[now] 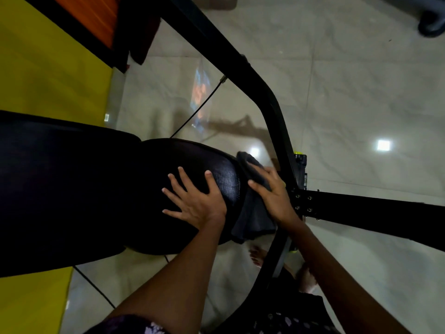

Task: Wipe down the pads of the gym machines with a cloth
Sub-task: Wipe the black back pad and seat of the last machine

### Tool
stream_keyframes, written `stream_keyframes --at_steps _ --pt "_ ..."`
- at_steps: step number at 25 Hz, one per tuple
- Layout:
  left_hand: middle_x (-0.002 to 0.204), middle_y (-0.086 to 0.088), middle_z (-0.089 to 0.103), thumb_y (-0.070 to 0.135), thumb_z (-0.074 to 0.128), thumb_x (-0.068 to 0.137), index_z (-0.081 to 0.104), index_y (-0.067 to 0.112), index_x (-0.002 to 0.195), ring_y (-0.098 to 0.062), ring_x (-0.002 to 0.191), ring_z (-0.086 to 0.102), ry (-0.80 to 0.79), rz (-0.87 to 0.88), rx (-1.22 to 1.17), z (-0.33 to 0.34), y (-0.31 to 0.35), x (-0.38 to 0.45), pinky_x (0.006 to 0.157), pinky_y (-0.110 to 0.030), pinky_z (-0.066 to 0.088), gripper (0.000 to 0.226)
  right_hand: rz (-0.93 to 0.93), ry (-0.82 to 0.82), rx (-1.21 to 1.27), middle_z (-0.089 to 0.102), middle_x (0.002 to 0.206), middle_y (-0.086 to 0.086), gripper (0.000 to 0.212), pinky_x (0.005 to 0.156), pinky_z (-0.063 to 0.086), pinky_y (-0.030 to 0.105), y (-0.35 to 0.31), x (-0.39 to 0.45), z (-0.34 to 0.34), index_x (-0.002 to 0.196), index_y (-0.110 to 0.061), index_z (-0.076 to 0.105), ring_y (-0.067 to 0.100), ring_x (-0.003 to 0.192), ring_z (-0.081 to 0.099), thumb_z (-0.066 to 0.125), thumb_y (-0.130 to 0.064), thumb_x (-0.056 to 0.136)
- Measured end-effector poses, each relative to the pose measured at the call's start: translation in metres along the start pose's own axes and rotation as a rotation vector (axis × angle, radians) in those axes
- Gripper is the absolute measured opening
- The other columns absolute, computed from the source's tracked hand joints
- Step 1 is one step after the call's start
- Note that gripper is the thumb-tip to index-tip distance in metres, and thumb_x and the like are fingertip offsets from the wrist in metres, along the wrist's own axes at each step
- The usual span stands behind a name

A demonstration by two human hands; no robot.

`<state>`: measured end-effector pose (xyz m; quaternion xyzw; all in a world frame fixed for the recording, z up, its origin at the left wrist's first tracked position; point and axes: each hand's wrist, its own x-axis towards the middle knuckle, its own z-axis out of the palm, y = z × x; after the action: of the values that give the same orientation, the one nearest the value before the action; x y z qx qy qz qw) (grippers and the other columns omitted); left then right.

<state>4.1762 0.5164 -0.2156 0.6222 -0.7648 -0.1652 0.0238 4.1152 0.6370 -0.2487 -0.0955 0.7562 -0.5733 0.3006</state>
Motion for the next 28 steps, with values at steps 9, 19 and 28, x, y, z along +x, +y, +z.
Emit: stream_keyframes --at_steps 9,19,28 --pt "0.158 0.006 0.018 0.065 0.026 0.08 0.026 0.031 0.148 -0.025 0.146 0.006 -0.012 0.011 0.024 -0.003 -0.002 0.001 0.111 -0.06 -0.001 0.076 0.095 -0.411 -0.189 0.057 0.116 0.005 0.049 0.104 0.037 0.041 -0.036 0.113 0.014 0.122 -0.038 0.062 0.019 0.112 0.052 0.057 -0.046 0.074" --pt "0.157 0.006 0.017 0.069 0.014 0.078 0.023 0.032 0.148 -0.024 0.146 0.006 -0.002 0.021 0.084 -0.005 -0.002 0.0 0.111 -0.059 0.003 0.08 0.087 -0.685 -0.109 0.063 0.114 -0.002 0.037 0.099 0.039 0.023 -0.058 0.134 0.009 0.122 -0.021 0.063 0.01 0.106 0.056 0.061 -0.009 0.087" --pt "0.158 0.006 0.017 0.068 0.014 0.08 0.022 0.031 0.148 -0.021 0.146 0.007 0.019 0.013 0.124 -0.005 -0.004 -0.001 0.113 -0.057 0.005 0.078 0.155 -0.791 -0.166 0.06 0.104 -0.001 0.04 0.071 0.037 -0.002 -0.064 0.152 0.005 0.127 -0.014 0.056 0.007 0.093 0.054 0.059 -0.004 0.088"
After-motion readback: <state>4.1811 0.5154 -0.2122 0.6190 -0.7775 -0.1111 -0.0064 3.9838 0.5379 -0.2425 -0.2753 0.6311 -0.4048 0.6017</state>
